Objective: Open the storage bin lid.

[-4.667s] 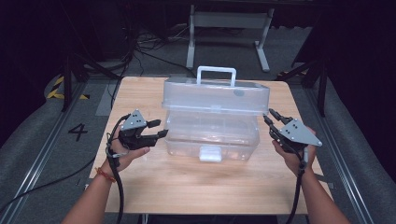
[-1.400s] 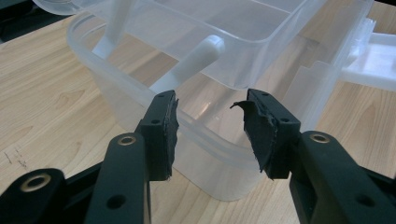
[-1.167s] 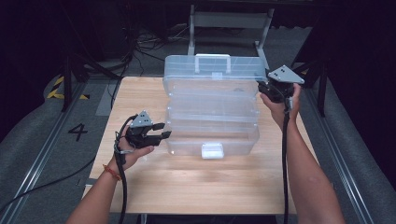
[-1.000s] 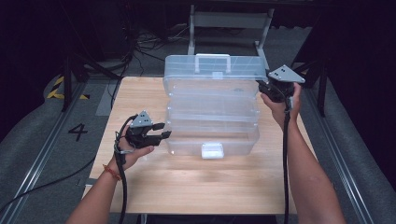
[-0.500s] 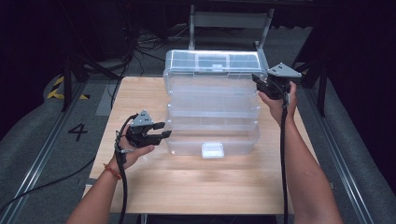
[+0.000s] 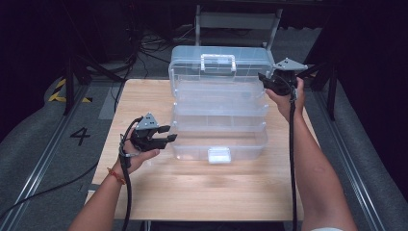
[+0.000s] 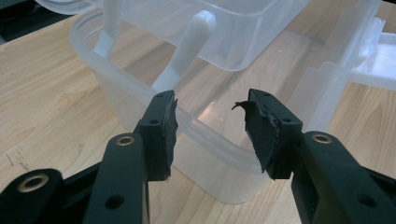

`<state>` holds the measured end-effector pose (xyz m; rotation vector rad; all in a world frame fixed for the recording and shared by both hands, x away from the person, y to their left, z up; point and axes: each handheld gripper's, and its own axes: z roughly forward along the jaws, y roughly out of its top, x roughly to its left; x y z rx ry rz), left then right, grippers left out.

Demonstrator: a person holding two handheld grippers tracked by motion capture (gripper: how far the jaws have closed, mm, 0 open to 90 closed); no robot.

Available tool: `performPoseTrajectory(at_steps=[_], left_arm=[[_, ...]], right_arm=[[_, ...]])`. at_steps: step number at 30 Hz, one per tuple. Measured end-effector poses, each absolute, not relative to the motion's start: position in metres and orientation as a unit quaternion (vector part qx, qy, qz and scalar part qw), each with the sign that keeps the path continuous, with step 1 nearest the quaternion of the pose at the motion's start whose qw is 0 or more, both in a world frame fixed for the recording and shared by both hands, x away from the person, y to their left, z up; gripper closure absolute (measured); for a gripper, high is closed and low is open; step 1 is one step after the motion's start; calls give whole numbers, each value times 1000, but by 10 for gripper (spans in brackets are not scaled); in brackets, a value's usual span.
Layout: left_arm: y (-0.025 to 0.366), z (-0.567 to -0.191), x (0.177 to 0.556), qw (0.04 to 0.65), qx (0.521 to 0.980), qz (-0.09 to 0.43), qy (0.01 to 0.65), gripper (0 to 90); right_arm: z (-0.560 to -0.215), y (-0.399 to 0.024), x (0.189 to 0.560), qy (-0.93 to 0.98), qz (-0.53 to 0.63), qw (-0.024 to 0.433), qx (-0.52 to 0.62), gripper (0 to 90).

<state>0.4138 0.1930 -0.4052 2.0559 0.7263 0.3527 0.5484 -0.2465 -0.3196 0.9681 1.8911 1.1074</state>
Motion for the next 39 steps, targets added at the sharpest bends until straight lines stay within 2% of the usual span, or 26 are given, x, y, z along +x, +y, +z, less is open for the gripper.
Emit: performPoseTrajectory(at_steps=[17, 29, 33, 39], left_arm=[[192, -406, 415, 444, 832, 147, 299, 542], [192, -407, 413, 454, 824, 145, 305, 540], [193, -409, 414, 457, 822, 149, 305, 540], [192, -409, 414, 458, 822, 148, 304, 536]], right_arm=[[-316, -248, 569, 750, 423, 355, 364, 635], [-313, -249, 575, 748, 418, 365, 365, 698], [-315, -253, 581, 743, 426, 344, 384, 698], [-316, -250, 585, 745, 418, 343, 392, 699]])
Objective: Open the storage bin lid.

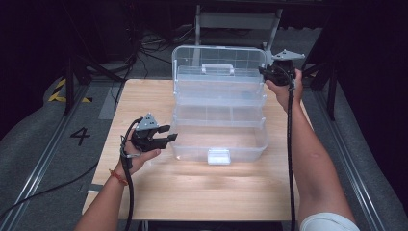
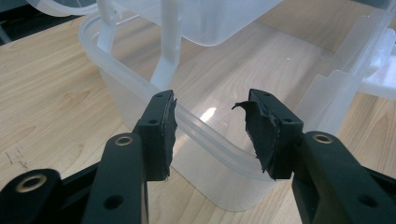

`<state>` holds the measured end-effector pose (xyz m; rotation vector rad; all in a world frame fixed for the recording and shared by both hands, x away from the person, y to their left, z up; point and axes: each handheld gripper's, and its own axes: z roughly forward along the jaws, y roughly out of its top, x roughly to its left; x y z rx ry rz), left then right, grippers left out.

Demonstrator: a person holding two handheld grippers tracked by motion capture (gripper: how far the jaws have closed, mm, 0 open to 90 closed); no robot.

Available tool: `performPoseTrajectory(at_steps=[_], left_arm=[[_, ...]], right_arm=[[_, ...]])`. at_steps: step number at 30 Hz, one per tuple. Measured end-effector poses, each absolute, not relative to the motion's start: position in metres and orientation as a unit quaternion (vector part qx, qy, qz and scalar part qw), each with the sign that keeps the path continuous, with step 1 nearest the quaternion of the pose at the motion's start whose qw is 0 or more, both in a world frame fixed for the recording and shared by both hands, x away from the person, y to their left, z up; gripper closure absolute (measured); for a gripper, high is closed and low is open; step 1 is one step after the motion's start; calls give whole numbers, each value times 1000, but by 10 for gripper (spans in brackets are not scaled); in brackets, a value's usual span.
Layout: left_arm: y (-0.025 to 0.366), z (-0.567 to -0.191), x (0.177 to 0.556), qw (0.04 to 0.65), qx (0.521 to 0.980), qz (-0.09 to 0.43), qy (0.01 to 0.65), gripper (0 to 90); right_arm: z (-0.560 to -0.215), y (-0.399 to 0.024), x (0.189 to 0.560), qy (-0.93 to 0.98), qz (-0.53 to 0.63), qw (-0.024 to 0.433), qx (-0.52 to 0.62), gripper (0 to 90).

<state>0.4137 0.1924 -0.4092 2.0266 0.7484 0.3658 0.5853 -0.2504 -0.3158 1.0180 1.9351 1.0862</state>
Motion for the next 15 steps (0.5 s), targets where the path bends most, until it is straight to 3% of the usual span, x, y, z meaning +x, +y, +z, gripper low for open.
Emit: performPoseTrajectory(at_steps=[15], left_arm=[[192, -412, 415, 460, 819, 153, 308, 520]], right_arm=[[-317, -250, 594, 745, 418, 332, 400, 701]])
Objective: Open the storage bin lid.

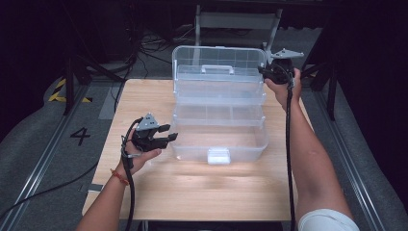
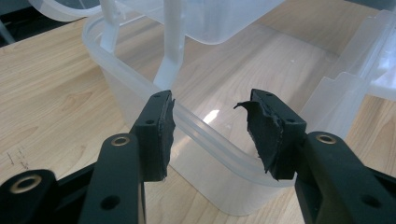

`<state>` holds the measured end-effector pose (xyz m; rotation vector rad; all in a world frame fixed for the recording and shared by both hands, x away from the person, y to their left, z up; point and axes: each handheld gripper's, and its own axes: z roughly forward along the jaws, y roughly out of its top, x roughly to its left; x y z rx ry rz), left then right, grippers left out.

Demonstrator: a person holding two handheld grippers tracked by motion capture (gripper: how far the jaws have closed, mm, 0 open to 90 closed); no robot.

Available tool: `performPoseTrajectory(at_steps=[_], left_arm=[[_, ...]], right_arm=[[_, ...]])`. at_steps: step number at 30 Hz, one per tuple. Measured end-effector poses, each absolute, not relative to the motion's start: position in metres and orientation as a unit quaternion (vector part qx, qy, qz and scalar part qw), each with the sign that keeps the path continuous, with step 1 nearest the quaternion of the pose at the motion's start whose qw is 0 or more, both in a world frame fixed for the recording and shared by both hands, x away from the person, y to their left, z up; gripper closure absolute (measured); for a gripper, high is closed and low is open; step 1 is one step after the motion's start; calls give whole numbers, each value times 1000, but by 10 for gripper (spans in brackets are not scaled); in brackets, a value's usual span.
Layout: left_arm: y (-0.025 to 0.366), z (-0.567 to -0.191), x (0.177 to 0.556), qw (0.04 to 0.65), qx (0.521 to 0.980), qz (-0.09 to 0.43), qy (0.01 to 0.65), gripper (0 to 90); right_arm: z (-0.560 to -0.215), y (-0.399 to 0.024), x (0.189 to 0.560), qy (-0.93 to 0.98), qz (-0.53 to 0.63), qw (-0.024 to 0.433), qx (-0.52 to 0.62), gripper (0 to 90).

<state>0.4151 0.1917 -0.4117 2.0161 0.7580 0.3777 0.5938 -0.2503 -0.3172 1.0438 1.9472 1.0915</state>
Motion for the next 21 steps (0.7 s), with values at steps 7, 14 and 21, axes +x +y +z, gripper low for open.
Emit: performPoseTrajectory(at_steps=[7, 14, 21], left_arm=[[191, -412, 415, 461, 817, 157, 309, 520], [191, -412, 416, 459, 819, 163, 305, 515], [190, -412, 415, 455, 820, 163, 307, 514]], right_arm=[[-318, -249, 598, 747, 414, 329, 404, 699], [-319, -249, 601, 746, 414, 325, 408, 699], [-319, -248, 603, 744, 413, 325, 412, 699]])
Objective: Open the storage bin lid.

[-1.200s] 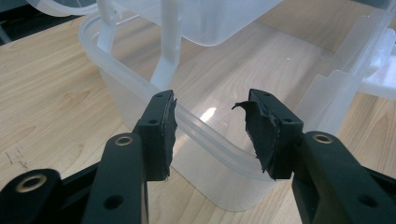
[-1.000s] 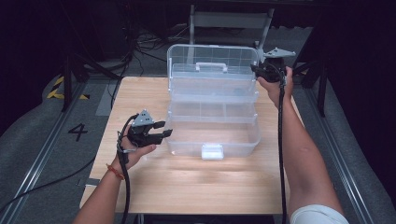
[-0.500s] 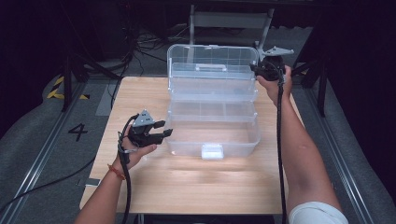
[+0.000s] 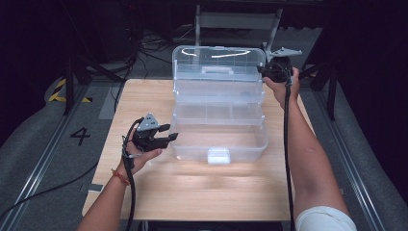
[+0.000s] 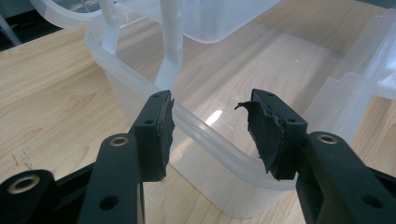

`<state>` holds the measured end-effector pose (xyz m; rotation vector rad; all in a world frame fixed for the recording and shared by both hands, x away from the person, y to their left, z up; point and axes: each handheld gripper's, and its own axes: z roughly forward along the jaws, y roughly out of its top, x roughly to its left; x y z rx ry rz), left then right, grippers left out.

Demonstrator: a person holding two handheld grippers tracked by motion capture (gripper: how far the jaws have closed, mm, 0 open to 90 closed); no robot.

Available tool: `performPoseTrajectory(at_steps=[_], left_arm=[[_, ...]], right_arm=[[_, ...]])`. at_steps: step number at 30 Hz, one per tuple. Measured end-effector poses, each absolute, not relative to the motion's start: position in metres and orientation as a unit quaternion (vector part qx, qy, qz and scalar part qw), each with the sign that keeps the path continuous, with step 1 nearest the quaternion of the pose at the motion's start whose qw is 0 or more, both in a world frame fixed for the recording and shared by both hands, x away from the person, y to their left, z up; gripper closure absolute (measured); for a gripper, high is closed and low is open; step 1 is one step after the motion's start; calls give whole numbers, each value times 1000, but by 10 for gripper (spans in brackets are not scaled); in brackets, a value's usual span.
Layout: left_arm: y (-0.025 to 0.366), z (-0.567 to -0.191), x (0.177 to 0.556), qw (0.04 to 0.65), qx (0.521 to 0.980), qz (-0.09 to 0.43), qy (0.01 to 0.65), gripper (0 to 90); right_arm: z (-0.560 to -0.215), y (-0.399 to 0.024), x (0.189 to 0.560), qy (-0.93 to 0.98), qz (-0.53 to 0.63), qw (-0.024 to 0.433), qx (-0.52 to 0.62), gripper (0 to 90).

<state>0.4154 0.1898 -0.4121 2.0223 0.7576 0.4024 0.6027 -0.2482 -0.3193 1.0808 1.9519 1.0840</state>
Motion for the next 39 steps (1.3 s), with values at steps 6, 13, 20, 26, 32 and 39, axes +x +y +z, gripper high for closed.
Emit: performPoseTrajectory(at_steps=[6, 13, 20, 26, 32, 39], left_arm=[[189, -413, 415, 457, 817, 167, 309, 512], [189, -413, 416, 458, 816, 167, 309, 509], [189, -414, 416, 462, 814, 163, 312, 514], [190, -415, 417, 463, 813, 165, 311, 512], [189, -415, 417, 462, 814, 164, 311, 508], [190, -416, 418, 466, 813, 161, 310, 504]], right_arm=[[-320, -248, 605, 742, 412, 320, 420, 698], [-322, -249, 608, 744, 409, 316, 423, 690], [-329, -255, 617, 748, 402, 294, 439, 675], [-334, -257, 622, 750, 396, 285, 447, 668], [-337, -258, 625, 750, 396, 281, 449, 668], [-342, -262, 627, 745, 409, 266, 455, 667]])
